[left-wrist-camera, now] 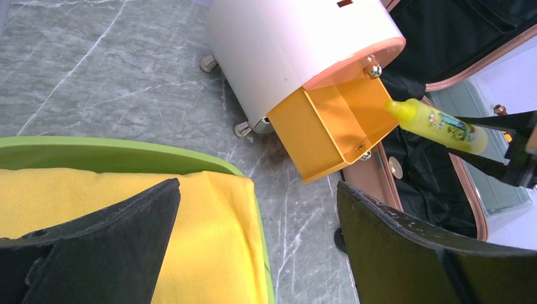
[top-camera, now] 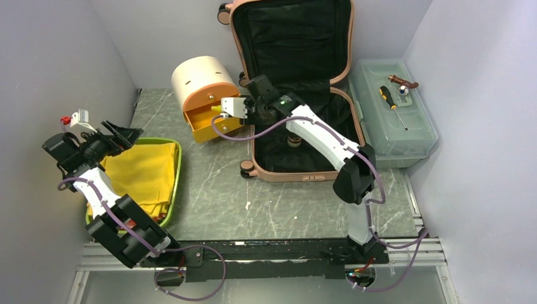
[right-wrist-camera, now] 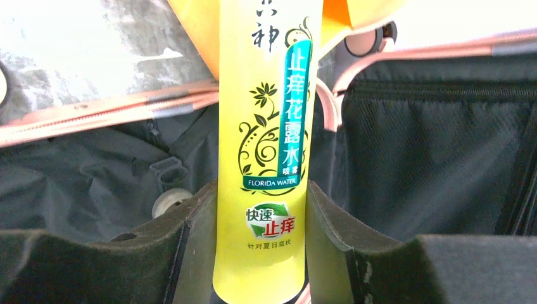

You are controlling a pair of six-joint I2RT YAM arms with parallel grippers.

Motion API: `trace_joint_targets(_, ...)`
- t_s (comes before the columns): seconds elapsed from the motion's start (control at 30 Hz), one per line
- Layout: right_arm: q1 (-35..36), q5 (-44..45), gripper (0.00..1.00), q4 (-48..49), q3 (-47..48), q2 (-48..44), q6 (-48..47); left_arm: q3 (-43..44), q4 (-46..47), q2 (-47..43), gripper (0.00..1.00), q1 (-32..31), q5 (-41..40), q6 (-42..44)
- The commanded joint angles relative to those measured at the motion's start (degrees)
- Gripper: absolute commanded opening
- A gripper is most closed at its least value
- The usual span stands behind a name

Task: Open, take out, and arrange the luggage
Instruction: Place the makeup in the drawer.

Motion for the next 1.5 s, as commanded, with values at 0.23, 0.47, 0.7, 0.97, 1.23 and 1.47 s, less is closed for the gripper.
trace_joint_targets(0.23, 5.7, 8.7, 0.00, 19.2, -0.4, 3.2, -10.7, -0.6, 2.3, -0.6, 0.99, 0.4, 1.5, -0.7)
trace_joint_targets(0.47, 7.4, 10.5, 0.00, 26.3, 0.0, 6.1, -15.5, -0.6, 2.3, -0.7, 0.99, 0.6, 1.6, -0.7)
trace_joint_targets(0.7, 8.1, 10.6, 0.01, 30.3, -2.0, 7.5, -18.5, -0.8, 2.3, -0.5, 0.99, 0.8, 1.8, -1.0)
trace_joint_targets(0.97, 8.3, 11.3, 0.48, 32.6, -1.8, 8.3, -18.8, -0.9, 3.8, -0.5, 0.99, 0.8, 1.9, -1.2)
trace_joint_targets(1.23, 8.3, 11.2, 0.72, 31.3, -1.9, 7.3, -17.7, -1.0, 3.9, -0.5, 0.99, 0.8, 2.0, -1.3)
trace_joint_targets(1.47, 8.2, 12.8, 0.88, 26.9, 4.0, 6.4, -14.7, -1.0, 3.9, -0.6, 0.99, 0.9, 2.0, -1.3)
